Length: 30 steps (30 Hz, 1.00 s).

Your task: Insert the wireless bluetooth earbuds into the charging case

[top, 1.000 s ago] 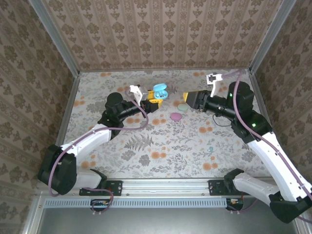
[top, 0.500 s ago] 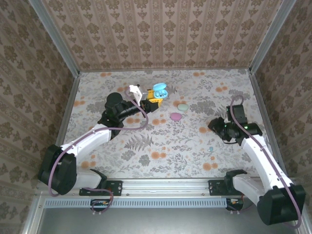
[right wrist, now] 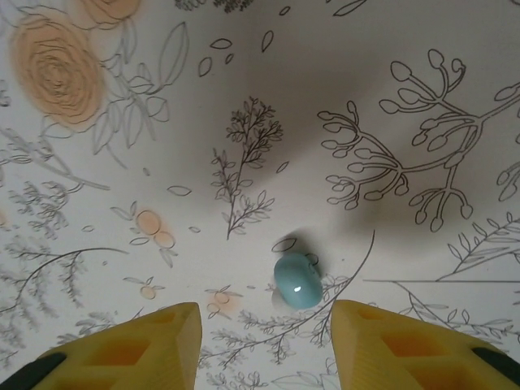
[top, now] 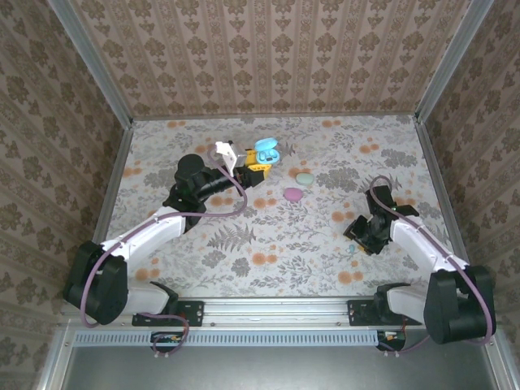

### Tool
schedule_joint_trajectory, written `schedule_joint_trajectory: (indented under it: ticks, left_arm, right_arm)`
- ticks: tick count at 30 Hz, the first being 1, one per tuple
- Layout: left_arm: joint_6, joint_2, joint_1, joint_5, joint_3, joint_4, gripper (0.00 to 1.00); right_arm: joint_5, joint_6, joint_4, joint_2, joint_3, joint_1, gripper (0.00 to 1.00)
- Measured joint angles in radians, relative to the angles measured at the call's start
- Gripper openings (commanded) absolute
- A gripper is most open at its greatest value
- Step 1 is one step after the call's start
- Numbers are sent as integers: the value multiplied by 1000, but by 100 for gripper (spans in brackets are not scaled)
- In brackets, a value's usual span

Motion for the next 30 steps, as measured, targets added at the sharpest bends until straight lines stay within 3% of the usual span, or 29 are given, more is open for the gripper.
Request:
schedule_joint_trajectory:
  ticks: [14,30]
  left_arm:
    - [0,0,0,-2,0,-1,30]
    - [0,0,-6,-2,0,-1,30]
  right_arm:
    - [-5,-52,37,141,4,28,43]
    - [-30,-108,36,305,165,178,43]
